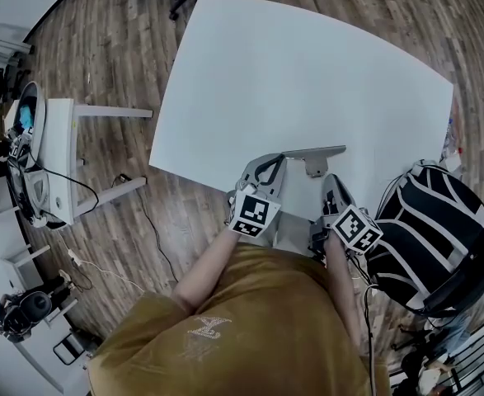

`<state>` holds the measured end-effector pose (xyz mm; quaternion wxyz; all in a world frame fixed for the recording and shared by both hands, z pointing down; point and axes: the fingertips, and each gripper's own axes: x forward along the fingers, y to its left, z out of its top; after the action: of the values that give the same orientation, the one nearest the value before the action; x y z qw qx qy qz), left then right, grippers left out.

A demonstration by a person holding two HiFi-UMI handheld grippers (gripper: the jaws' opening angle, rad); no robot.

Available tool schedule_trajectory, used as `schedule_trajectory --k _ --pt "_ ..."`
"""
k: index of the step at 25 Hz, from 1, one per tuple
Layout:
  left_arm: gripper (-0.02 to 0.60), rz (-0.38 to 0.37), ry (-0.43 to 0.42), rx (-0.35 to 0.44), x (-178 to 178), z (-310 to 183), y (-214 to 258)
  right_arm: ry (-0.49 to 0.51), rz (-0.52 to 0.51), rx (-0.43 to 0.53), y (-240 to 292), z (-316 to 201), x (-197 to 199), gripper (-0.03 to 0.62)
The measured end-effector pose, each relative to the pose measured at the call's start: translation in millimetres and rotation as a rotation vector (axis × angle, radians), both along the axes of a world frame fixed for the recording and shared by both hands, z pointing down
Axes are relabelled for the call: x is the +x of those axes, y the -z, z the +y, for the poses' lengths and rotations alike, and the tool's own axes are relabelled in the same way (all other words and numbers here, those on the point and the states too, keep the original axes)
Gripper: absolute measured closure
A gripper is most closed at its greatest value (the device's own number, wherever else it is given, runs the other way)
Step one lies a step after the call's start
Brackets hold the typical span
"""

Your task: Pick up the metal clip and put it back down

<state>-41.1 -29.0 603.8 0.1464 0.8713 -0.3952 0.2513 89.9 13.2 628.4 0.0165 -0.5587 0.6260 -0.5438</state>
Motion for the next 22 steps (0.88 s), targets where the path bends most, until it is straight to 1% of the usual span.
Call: schedule_trajectory --k 2,4,9,14,22 --pt "0.575 0.002 -0.005 0.0 0.3 -0.6 0.5 -0.004 -0.026 -0.013 -1.5 0.1 -2.8 0.575" --pt "0.575 0.002 -0.008 -0.003 0.1 -0.6 0.2 -0.006 -0.067 -0.019 -1.9 -0.8 -7.2 0.543" --pt "0.575 0.002 -0.011 -0.011 -0.7 -0.8 -1.4 -0.005 -0.175 -0.038 -2.7 -3.9 -19.4 0.492" --pt "0.575 0.002 -0.014 -0.015 0.4 -2.8 -3.2 -0.034 -0.256 -0.07 -7.5 -5.7 -25.2 0.461" --pt "0.575 -0.006 -0.021 -0.029 -0.1 -5.7 -10.4 -0.069 -0.326 -0.105 -15.4 -8.7 -29.4 0.461"
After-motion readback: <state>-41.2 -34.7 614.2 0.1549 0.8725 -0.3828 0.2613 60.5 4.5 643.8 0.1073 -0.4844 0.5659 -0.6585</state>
